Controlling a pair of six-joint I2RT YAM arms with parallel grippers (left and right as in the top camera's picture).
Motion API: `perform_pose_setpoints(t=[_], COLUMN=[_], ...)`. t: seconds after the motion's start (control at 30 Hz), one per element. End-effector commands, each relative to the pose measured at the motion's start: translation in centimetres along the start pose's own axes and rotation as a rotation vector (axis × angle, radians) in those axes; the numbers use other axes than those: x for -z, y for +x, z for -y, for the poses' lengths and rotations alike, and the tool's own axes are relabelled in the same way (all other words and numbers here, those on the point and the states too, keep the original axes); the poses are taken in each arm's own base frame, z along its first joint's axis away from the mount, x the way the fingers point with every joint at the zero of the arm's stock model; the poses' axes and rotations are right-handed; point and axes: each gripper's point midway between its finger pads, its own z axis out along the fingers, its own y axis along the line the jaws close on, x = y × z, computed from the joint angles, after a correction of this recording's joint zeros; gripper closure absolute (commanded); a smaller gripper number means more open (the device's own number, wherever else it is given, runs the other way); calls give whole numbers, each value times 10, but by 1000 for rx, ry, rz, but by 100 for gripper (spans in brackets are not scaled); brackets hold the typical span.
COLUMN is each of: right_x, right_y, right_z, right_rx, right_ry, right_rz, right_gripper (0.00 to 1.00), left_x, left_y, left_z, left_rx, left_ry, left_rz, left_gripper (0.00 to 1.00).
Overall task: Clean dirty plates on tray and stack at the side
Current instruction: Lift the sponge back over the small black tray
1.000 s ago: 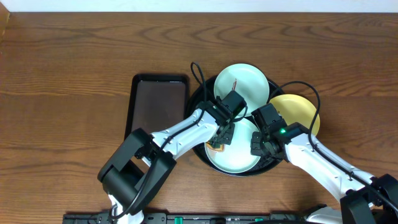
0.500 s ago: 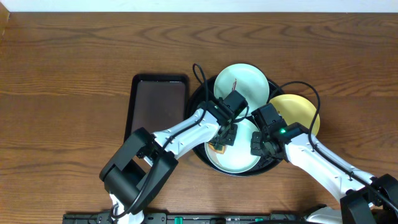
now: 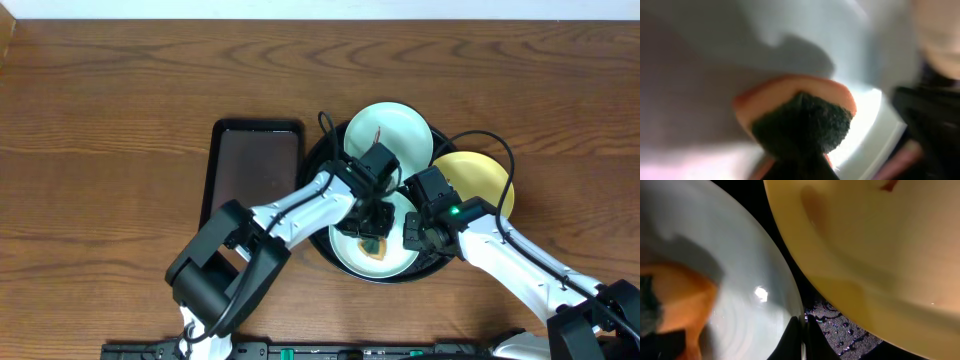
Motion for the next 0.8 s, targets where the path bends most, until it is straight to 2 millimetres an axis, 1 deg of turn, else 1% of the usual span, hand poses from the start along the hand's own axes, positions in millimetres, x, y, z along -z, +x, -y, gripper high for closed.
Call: perform_pose_setpoints(t=[0.0,0.03,0.1,0.13,0.17,0.2,0.23,0.27,0.3,0.43,0.5,0.53,0.6,0.67,0.77], right_x=[-2,-2,-2,-2,-2,-2,-2,-2,-2,-2,-2,-2,-3,-3,-4], right_y=[8,8,8,8,8,8,8,8,8,9,10,10,11,11,12], right_z=[-1,-1,-1,-1,-1,-1,-1,-1,-1,-1,-2,-2,-1,-1,-1], right_rx=[47,47,47,47,47,47,47,47,47,47,46,46,45,42,42], right_ry=[11,11,11,11,11,11,11,11,11,7,3,3,5,6,5], right_rz=[-19,-19,-19,-19,-19,-19,-19,-19,-19,-22,-26,-26,-29,-30,-29], right_gripper=[99,99,99,95,88,84,83,83,83,82,83,84,88,92,92], left_x=[41,54,82,94,105,117,124,137,143,171,178,180,179,178,178], left_y=[-18,-23,-30,-32,-34,-35,-35,-35,-34,-35,-35,-33,-31,-30,-31], left_z=[31,31,26,23,15,2,-9,-35,-50,-125,-148,-155,-162,-163,-163], left_rx=[-2,0,17,28,47,78,95,119,136,228,264,278,295,289,268], left_ry=[199,217,230,232,222,188,153,58,-3,-312,-400,-421,-424,-427,-430], left_rz=[28,58,116,136,158,182,201,237,255,338,359,362,356,352,350], left_gripper=[93,93,93,93,92,93,93,92,93,93,92,93,93,92,93])
